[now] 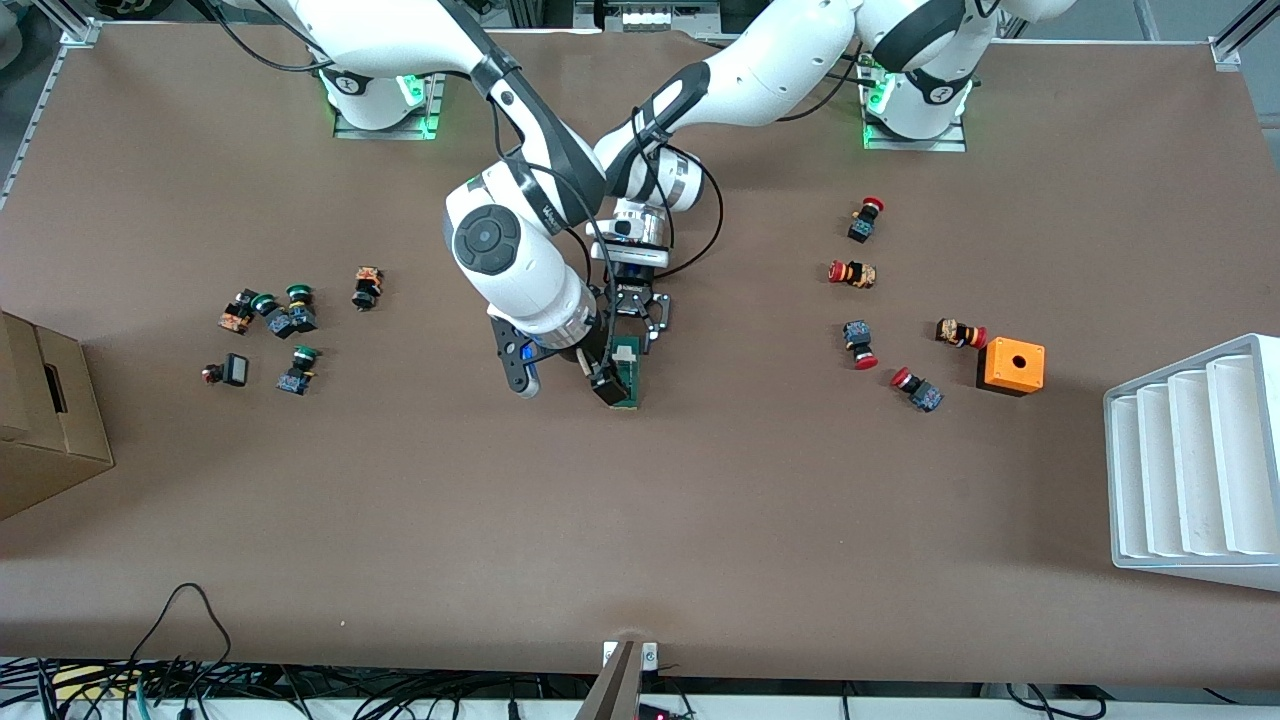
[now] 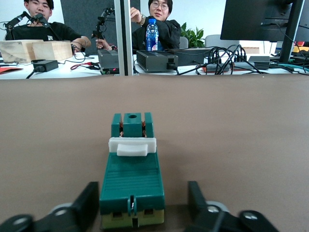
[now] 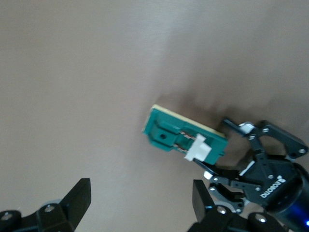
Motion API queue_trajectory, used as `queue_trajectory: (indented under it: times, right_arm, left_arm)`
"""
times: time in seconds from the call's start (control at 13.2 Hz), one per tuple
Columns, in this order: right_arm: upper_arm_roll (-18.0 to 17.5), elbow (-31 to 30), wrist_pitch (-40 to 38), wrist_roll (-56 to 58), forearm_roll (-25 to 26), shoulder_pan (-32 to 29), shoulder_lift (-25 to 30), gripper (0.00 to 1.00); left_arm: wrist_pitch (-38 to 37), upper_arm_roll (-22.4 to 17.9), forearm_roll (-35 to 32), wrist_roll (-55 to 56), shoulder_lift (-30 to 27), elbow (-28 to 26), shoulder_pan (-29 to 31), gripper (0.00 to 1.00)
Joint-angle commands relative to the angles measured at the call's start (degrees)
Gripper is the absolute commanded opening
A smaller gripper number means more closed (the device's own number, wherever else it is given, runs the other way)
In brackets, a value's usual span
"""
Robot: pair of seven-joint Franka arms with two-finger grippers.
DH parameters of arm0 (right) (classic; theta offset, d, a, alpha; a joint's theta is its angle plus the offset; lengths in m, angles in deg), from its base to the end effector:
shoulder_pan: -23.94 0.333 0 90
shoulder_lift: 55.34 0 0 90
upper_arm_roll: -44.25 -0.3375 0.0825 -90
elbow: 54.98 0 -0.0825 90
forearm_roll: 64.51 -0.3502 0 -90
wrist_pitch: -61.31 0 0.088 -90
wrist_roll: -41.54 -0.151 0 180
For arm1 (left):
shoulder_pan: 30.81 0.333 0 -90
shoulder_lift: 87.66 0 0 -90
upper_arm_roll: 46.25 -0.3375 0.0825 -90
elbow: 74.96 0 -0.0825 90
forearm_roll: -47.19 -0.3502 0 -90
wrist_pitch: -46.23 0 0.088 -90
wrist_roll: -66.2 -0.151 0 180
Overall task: Close load switch with both arms
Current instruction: 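Close the right gripper on the white lever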
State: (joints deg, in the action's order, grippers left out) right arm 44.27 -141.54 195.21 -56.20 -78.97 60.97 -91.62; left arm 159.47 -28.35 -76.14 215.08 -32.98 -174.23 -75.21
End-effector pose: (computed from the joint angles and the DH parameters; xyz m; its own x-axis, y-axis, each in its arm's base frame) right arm 0.5688 0.4438 0.3056 0.3522 -0.9070 -0.2310 -0.9343 -0.3263 -0.1436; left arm 0.4048 -0.5342 0.0828 0.3072 -0.0120 0.9516 -0.1048 -0.9943 0.0213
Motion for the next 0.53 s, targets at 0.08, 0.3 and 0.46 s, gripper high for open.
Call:
queue_trajectory:
  times: [0.08, 0.3, 0.46]
  right_arm:
    - [0.51, -4.57, 1.19, -4.13, -0.31, 2.6, 1.21, 0.89]
    - [0.51, -8.18, 5.93, -6.06, -0.22, 4.45, 1.3, 0.8]
    - [0.51, -9.41, 7.43, -6.06, -0.13, 4.72, 1.3, 0.78]
  left_arm:
    - [-0.21, -0.32, -1.74, -0.43, 1.48, 1.8, -0.6, 0.42]
    - [-0.21, -0.32, -1.92, -0.35, 1.48, 1.8, -0.6, 0.25]
    - [-0.21, -0.32, -2.53, -0.35, 1.48, 1.8, -0.52, 0.25]
